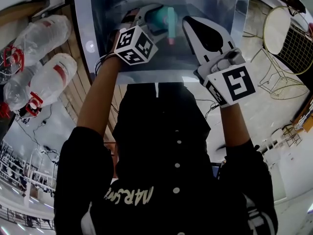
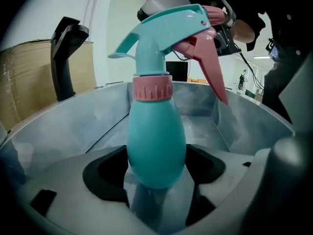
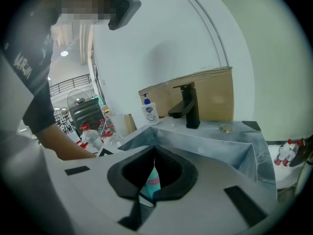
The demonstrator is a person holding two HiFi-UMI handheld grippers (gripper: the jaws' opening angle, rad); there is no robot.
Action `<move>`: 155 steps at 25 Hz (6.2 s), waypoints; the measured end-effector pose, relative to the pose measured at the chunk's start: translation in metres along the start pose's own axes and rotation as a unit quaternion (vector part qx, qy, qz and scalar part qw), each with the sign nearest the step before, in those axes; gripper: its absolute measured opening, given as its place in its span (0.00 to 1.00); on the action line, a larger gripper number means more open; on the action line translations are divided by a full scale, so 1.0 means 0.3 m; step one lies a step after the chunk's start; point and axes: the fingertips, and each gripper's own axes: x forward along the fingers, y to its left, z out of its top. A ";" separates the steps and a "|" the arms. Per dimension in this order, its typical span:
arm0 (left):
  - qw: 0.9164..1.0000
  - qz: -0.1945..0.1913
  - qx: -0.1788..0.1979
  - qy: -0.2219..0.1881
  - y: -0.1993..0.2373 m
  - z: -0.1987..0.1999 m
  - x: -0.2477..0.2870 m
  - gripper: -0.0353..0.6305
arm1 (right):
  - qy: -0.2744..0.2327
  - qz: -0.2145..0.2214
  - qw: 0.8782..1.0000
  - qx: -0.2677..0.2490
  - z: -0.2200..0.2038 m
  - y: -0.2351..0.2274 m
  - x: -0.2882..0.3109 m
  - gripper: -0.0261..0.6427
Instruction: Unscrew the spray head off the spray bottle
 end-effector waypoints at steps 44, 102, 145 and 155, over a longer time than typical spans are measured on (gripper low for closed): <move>1.000 0.003 -0.015 -0.007 0.014 -0.003 0.018 0.62 | 0.051 0.027 0.983 -0.177 -0.169 0.046 0.161 0.22; 1.000 -0.006 -0.010 -0.004 -0.016 0.019 0.031 0.62 | -0.042 -0.047 0.996 0.058 -0.144 0.023 -0.050 0.45; 1.000 -0.004 -0.011 0.006 -0.017 0.020 0.035 0.62 | 0.065 0.070 0.988 -0.125 -0.211 0.026 0.158 0.27; 1.000 -0.025 -0.005 -0.016 -0.031 0.007 0.040 0.62 | 0.090 0.339 0.880 -0.321 -0.250 0.091 0.130 0.27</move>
